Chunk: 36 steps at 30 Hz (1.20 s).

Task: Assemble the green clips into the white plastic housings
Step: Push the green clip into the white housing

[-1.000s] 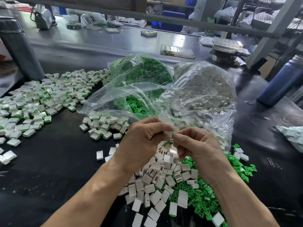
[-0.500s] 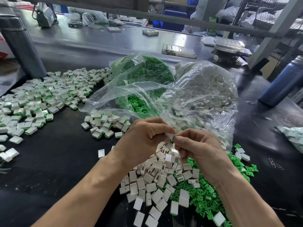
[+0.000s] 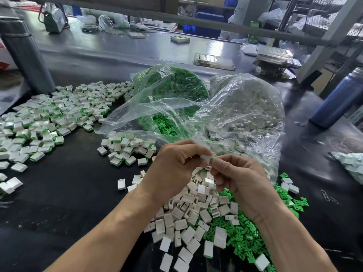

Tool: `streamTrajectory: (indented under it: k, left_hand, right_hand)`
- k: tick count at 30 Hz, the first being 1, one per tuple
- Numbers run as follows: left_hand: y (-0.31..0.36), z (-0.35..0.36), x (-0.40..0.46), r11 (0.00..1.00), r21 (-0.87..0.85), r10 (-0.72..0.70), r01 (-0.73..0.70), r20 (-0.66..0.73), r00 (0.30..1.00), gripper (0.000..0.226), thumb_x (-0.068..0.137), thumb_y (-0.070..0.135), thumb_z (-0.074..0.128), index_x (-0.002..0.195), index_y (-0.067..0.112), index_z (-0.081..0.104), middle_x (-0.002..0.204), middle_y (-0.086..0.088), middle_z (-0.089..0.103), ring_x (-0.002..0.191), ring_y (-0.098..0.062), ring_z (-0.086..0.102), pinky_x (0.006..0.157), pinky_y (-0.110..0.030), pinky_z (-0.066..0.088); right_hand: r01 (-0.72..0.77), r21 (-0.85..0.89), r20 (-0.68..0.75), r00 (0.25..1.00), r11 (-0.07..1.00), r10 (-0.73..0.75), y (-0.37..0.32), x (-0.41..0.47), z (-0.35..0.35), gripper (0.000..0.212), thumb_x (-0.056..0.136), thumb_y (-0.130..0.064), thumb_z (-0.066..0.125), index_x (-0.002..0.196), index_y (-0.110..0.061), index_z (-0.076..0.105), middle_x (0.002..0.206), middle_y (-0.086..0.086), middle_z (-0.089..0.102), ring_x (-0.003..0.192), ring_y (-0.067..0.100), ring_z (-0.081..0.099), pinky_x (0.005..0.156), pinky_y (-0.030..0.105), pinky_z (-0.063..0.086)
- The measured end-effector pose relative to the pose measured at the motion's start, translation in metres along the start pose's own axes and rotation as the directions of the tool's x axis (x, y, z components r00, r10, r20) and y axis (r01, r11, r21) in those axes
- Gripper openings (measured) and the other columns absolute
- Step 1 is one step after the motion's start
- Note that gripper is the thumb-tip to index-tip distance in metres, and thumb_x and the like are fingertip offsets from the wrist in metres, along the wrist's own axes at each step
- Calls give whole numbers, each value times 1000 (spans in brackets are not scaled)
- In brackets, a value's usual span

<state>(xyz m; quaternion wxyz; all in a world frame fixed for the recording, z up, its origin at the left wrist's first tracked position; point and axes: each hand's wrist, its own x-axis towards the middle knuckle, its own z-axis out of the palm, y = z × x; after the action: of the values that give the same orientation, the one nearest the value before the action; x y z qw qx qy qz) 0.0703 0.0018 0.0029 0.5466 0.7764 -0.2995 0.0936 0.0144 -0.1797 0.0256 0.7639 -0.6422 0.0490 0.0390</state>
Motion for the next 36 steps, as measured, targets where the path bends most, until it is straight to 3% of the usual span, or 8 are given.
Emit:
streamTrajectory:
  k: [9, 16, 20, 23, 26, 30, 33, 36]
  left_hand:
    - [7, 7, -4, 1000, -5, 22, -23, -102, 995, 23, 89, -2, 73, 103, 15, 79, 94, 12, 72, 90, -8, 71, 80, -16, 55]
    - [7, 9, -3, 998, 34, 51, -49, -87, 995, 19, 90, 0, 75, 102, 15, 80, 93, 15, 71, 84, -5, 70, 77, -15, 55]
    - [8, 13, -6, 1000, -25, -8, 5, -141, 990, 17, 91, 8, 71, 99, 19, 79, 91, 14, 70, 87, -6, 71, 76, -14, 55]
    - [8, 11, -5, 994, -68, -88, 82, -90, 992, 18, 91, 5, 73, 101, 18, 78, 93, 15, 71, 90, -7, 71, 80, -20, 58]
    - [11, 9, -1, 979, -140, -153, 146, -39, 988, 23, 89, 2, 76, 102, 21, 78, 94, 16, 72, 87, -4, 70, 78, -16, 56]
    - [12, 7, -1, 947, -257, -202, 191, -16, 979, 17, 91, 8, 75, 106, 17, 80, 97, 8, 73, 92, -6, 70, 81, -19, 56]
    - [14, 6, -2, 938, -297, -197, 179, -32, 980, 12, 95, 11, 72, 104, 13, 81, 102, 1, 72, 100, -12, 70, 89, -25, 57]
    - [18, 9, 0, 897, -392, -232, 204, -26, 972, 11, 93, 18, 72, 98, 14, 81, 109, 0, 71, 104, -10, 70, 91, -22, 54]
  right_hand:
    - [-44, 199, -12, 999, 979, 48, 1, -2, 9, 17, 68, -18, 83, 77, -4, 77, 69, 14, 66, 52, 17, 56, 44, 28, 51]
    - [-77, 161, -44, 995, 984, 85, -2, -2, 8, 19, 64, -18, 85, 75, -4, 78, 67, 14, 65, 49, 16, 56, 41, 25, 50]
    - [-41, 166, -64, 997, 985, 52, 3, -2, 11, 20, 68, -18, 85, 79, -2, 78, 70, 14, 66, 52, 17, 57, 44, 27, 51]
    - [-42, 151, -48, 998, 988, 50, 4, -1, 8, 16, 69, -20, 84, 78, -7, 80, 71, 13, 68, 52, 16, 58, 44, 27, 52]
    - [-47, 168, -21, 998, 985, 51, 3, 2, 3, 14, 71, -21, 84, 77, -8, 80, 72, 12, 68, 53, 16, 59, 45, 27, 53]
    - [-69, 232, 63, 996, 970, 56, 4, 3, 3, 30, 79, -32, 79, 90, -4, 77, 79, 12, 66, 59, 18, 59, 47, 28, 55]
    - [-76, 224, 71, 996, 972, 62, 5, 3, 8, 55, 93, -49, 61, 105, 3, 73, 85, 15, 67, 63, 21, 59, 47, 30, 53]
    - [-17, 169, 64, 998, 985, 6, 7, 4, 13, 65, 99, -59, 50, 104, 2, 73, 88, 20, 68, 64, 24, 59, 45, 32, 49]
